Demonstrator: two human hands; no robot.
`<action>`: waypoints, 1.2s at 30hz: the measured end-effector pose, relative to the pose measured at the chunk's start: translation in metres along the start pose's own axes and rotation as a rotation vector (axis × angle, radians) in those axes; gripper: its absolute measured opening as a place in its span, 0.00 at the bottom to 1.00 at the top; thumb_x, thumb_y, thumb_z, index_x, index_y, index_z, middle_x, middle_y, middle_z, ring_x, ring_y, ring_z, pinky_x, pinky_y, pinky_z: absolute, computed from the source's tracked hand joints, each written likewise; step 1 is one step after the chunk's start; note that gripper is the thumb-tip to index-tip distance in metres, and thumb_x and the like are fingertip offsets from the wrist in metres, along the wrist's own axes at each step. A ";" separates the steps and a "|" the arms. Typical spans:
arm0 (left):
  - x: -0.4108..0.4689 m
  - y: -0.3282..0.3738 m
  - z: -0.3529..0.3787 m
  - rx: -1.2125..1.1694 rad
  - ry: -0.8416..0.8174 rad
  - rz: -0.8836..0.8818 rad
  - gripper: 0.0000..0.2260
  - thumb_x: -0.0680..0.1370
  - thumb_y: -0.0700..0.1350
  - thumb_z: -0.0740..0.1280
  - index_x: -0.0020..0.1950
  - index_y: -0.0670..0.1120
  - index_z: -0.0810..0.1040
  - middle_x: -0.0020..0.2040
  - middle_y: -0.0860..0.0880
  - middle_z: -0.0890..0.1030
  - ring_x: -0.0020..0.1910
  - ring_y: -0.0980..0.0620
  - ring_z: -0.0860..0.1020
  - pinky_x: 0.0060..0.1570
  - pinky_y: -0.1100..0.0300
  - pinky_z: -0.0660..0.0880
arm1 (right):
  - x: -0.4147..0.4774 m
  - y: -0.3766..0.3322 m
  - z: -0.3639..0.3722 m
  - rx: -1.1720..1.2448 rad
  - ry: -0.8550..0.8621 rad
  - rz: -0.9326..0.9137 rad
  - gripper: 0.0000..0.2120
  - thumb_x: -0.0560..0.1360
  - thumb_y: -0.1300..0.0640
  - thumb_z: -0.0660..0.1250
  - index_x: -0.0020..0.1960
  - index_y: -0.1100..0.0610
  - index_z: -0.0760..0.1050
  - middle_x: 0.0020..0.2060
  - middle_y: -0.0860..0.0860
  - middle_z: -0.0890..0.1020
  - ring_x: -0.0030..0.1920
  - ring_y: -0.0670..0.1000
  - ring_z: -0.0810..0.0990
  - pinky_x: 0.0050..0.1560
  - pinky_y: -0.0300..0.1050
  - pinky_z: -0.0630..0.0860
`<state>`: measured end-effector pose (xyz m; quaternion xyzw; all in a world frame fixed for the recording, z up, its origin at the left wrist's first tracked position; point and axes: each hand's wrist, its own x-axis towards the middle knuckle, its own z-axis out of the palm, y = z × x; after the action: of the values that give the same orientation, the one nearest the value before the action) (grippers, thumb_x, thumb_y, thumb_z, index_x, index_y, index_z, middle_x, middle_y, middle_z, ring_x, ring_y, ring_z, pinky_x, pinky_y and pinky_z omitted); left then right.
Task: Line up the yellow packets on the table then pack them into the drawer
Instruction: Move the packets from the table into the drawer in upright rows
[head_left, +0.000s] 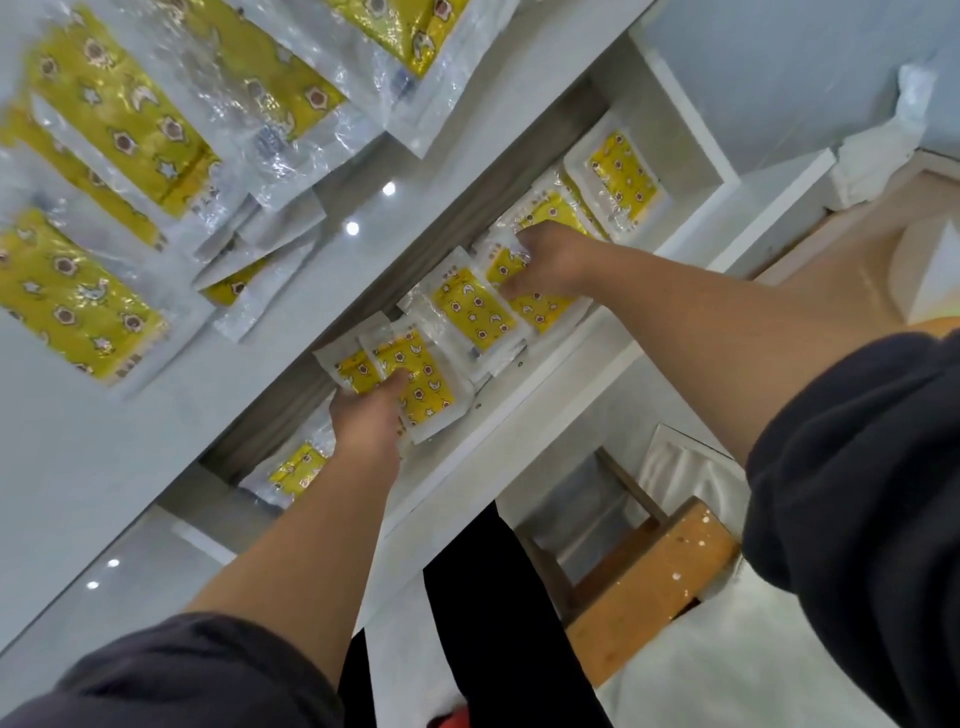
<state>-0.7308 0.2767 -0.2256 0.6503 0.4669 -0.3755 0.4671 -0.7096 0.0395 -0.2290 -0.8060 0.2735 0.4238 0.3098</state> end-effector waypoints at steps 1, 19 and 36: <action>0.000 -0.001 0.000 -0.005 -0.001 0.005 0.16 0.74 0.44 0.73 0.57 0.49 0.70 0.52 0.50 0.77 0.49 0.49 0.75 0.50 0.59 0.68 | 0.000 0.002 -0.003 0.019 0.013 0.013 0.39 0.74 0.48 0.72 0.76 0.61 0.58 0.73 0.56 0.64 0.70 0.56 0.67 0.55 0.42 0.67; 0.004 -0.010 -0.002 -0.016 0.006 -0.012 0.20 0.72 0.47 0.76 0.58 0.50 0.70 0.49 0.52 0.76 0.49 0.51 0.74 0.54 0.58 0.68 | -0.015 -0.005 0.026 -0.516 0.572 -0.113 0.29 0.70 0.58 0.71 0.68 0.55 0.65 0.65 0.57 0.70 0.65 0.60 0.69 0.59 0.56 0.69; 0.018 -0.036 -0.039 0.081 0.086 -0.059 0.20 0.76 0.52 0.69 0.65 0.45 0.71 0.56 0.48 0.77 0.56 0.45 0.76 0.57 0.53 0.72 | -0.032 -0.029 0.091 -0.772 0.111 -0.576 0.35 0.75 0.59 0.66 0.78 0.51 0.54 0.78 0.51 0.50 0.78 0.57 0.47 0.73 0.63 0.50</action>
<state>-0.7587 0.3230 -0.2404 0.6704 0.4899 -0.3794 0.4083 -0.7512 0.1310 -0.2351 -0.9265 -0.1220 0.3474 0.0776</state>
